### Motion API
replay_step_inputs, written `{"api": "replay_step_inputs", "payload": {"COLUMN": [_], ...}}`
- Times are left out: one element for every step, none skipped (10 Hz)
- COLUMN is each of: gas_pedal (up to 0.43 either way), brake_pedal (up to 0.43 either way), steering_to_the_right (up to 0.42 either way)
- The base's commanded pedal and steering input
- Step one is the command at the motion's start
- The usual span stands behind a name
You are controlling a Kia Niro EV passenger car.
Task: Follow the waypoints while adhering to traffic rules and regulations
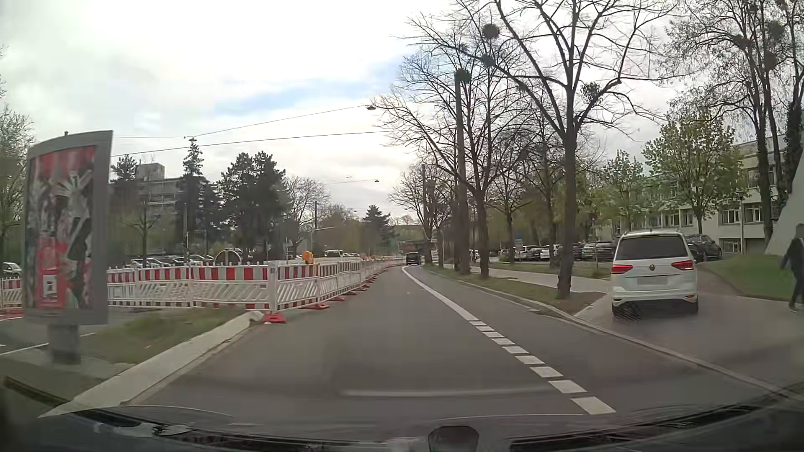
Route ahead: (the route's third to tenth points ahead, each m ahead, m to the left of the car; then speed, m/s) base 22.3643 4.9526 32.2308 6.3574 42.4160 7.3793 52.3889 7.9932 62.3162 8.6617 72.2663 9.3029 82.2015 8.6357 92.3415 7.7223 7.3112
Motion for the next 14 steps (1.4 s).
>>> {"api": "replay_step_inputs", "payload": {"gas_pedal": [0.059,0.059,0.059,0.059,0.059,0.059,0.059,0.059,0.059,0.059,0.059,0.059,0.059,0.059], "brake_pedal": [0.000,0.000,0.000,0.000,0.000,0.000,0.000,0.000,0.000,0.000,0.000,0.000,0.000,0.000], "steering_to_the_right": [0.011,0.011,0.011,0.011,0.011,0.011,0.011,0.011,0.010,0.007,0.006,0.003,0.003,0.000]}}
